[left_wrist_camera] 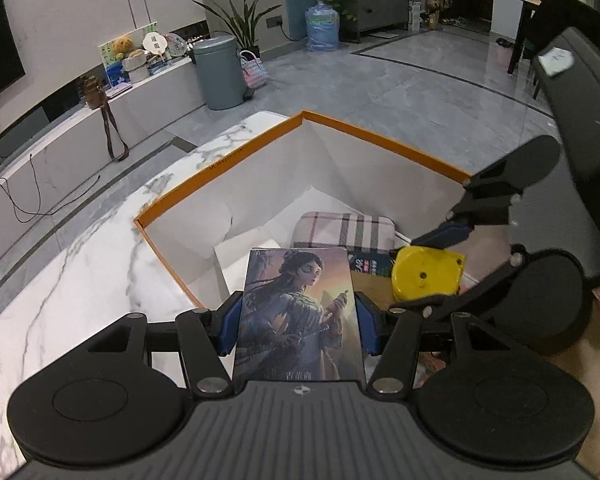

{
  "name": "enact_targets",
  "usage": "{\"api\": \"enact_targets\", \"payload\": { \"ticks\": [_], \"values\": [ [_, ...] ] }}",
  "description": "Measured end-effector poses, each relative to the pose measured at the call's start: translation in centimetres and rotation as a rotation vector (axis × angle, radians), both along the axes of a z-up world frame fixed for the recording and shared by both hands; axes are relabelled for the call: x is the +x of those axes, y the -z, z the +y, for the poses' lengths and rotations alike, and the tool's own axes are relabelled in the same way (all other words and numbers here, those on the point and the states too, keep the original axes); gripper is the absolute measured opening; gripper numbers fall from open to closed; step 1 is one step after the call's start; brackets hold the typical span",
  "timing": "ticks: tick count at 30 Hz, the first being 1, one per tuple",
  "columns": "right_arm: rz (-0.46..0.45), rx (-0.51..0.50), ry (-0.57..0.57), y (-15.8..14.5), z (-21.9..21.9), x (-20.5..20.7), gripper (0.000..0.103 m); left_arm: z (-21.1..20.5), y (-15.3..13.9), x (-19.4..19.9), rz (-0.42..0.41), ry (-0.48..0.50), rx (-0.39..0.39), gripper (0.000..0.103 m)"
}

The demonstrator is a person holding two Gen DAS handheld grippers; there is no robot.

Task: Organize rigid objects
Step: 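Open the left tool to drop the card box while the right tool drops the tape measure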

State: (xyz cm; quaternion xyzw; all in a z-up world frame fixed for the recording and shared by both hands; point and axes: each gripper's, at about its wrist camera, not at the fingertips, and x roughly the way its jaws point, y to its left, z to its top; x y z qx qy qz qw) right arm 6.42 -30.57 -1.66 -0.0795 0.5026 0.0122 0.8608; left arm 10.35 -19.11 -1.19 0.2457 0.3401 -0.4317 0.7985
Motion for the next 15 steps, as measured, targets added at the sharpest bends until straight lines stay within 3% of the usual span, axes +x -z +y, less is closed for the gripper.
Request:
{"api": "enact_targets", "payload": {
  "ticks": [15],
  "values": [
    [-0.017,0.033,-0.008,-0.2,-0.1,0.4,0.051,-1.5,0.9,0.0,-0.031,0.011,0.061,0.065]
  ]
}}
